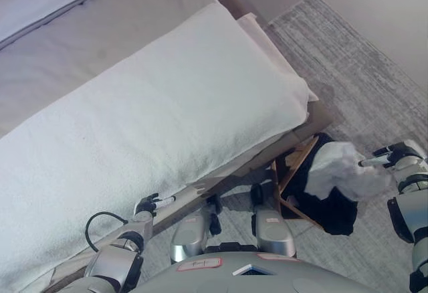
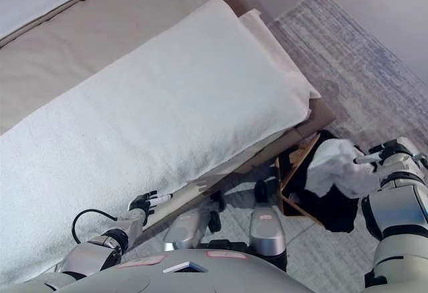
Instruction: Put the clothes on the bed into the basket.
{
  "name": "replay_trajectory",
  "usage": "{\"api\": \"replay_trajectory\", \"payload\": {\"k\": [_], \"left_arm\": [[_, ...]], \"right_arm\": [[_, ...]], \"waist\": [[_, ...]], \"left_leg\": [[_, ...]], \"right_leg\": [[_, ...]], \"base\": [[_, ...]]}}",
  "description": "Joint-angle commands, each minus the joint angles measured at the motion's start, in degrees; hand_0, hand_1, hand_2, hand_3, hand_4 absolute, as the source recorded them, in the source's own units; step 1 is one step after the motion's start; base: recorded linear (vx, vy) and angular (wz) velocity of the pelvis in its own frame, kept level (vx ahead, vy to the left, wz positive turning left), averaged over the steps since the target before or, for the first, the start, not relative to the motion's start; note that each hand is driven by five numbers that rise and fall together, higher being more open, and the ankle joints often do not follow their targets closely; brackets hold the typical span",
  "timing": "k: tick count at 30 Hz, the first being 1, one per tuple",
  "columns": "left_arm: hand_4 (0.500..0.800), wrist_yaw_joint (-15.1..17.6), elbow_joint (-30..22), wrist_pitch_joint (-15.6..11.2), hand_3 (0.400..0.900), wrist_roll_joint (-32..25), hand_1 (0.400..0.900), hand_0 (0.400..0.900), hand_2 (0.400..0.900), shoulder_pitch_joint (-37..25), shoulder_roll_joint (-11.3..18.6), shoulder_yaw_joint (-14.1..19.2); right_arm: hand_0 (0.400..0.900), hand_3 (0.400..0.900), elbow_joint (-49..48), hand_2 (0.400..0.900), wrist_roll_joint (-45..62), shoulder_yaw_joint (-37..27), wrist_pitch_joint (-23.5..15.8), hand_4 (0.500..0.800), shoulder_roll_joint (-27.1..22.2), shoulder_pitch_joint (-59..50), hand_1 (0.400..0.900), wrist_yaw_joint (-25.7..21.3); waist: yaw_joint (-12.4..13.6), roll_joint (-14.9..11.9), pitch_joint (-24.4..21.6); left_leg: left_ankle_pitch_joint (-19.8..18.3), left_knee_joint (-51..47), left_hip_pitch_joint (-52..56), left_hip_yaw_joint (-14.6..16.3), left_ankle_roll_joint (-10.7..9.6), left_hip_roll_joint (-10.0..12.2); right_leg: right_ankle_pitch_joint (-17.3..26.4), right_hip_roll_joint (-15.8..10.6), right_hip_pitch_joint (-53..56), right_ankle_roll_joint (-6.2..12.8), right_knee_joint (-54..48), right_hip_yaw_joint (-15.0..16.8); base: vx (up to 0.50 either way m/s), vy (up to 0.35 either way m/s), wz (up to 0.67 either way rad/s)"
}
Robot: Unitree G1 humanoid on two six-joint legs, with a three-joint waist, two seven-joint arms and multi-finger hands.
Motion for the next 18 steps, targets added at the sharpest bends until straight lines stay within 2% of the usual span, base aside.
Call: {"api": "replay_trajectory", "payload": {"k": [1, 9, 11, 12, 13, 15, 17, 18], "left_arm": [[0.8, 0.8, 2.7, 0.0, 0.9, 2.1, 0.9, 0.9, 0.9, -1.4, 1.8, -0.7], [0.8, 1.2, 3.3, 0.4, 0.9, 1.9, 0.9, 0.9, 0.9, -0.8, 2.6, 0.3], [0.8, 1.5, 2.6, 0.4, 0.9, 1.5, 0.9, 0.9, 0.9, -0.2, 2.3, 1.1], [0.8, 1.5, 2.6, 0.4, 0.9, 1.5, 0.9, 0.9, 0.9, -0.2, 2.3, 1.1], [0.8, 2.1, 0.5, 0.0, 0.9, 0.9, 0.9, 0.9, 0.9, 0.8, 1.9, 2.9], [0.8, 1.7, -0.6, -0.2, 0.9, 1.3, 0.9, 0.9, 0.9, 1.7, 1.8, 4.1], [0.8, 0.0, 0.1, -0.4, 0.9, 3.0, 0.9, 0.9, 0.9, 2.3, 2.0, 3.9], [0.8, 0.0, 0.1, -0.4, 0.9, 3.0, 0.9, 0.9, 0.9, 2.4, 2.0, 3.9]], "right_arm": [[0.9, 0.9, 1.9, 0.9, 0.7, 2.0, 0.8, 0.8, -0.5, -1.6, 0.9, -1.8], [0.9, 0.9, -2.6, 0.9, 2.1, 1.8, 0.9, 0.8, 0.5, -0.6, 0.9, -3.1], [0.9, 0.9, -10.8, 0.9, 3.4, 0.7, 0.1, 0.8, 1.8, 1.0, 0.9, -5.2], [0.9, 0.9, -10.9, 0.9, 3.4, 0.6, 0.1, 0.8, 1.8, 1.0, 0.9, -5.2], [0.9, 0.9, -27.4, 0.9, 6.2, -1.8, -2.1, 0.8, 2.5, 5.1, 0.9, -7.3], [0.9, 0.9, -36.0, 0.9, 10.9, -4.8, -4.8, 0.8, 2.8, 12.7, 0.9, -4.8], [0.9, 0.9, -35.2, 0.9, 13.5, -4.0, -5.6, 0.8, 4.6, 16.1, 0.9, -0.7], [0.9, 0.9, -35.2, 0.9, 13.5, -4.0, -5.7, 0.8, 4.6, 16.1, 0.9, -0.7]], "waist": [[0.7, -4.6, -1.9], [0.9, -5.7, -1.8], [0.7, -6.0, -1.7], [0.7, -6.0, -1.7], [0.5, -6.2, -1.5], [0.7, -6.4, -1.7], [1.4, -6.7, -2.5], [1.4, -6.7, -2.5]], "left_leg": [[-2.1, 0.2, 2.0, -3.9, -2.9, 2.6], [-2.2, 0.1, 2.4, -4.5, -2.9, 2.8], [-2.2, 0.1, 2.6, -4.5, -2.8, 2.8], [-2.2, 0.1, 2.6, -4.5, -2.8, 2.8], [-2.3, 0.1, 2.9, -4.4, -2.8, 2.9], [-2.3, 0.1, 3.3, -4.4, -2.7, 3.1], [-2.4, -0.1, 3.7, -4.9, -2.7, 3.1], [-2.4, -0.1, 3.7, -4.9, -2.7, 3.0]], "right_leg": [[2.0, -6.2, -2.3, 3.13, 1.5, 0.5], [1.7, -6.1, -1.4, 2.94, 1.7, 0.0], [1.7, -6.0, -1.3, 2.95, 1.8, 0.1], [1.7, -6.0, -1.3, 2.95, 1.8, 0.1], [1.6, -5.8, -1.1, 3.04, 1.8, 0.4], [1.4, -5.7, -0.7, 3.12, 1.8, 0.2], [1.1, -5.8, 0.4, 3.11, 1.4, -0.5], [1.0, -5.8, 0.5, 3.12, 1.4, -0.5]], "base": [[0.01, -0.026, 0.04], [0.0, -0.018, 0.04], [0.0, -0.005, -0.02], [-0.01, -0.002, -0.08], [0.0, 0.001, -0.07], [0.01, -0.002, -0.01], [0.03, -0.01, 0.16], [0.02, -0.006, 0.11]]}}
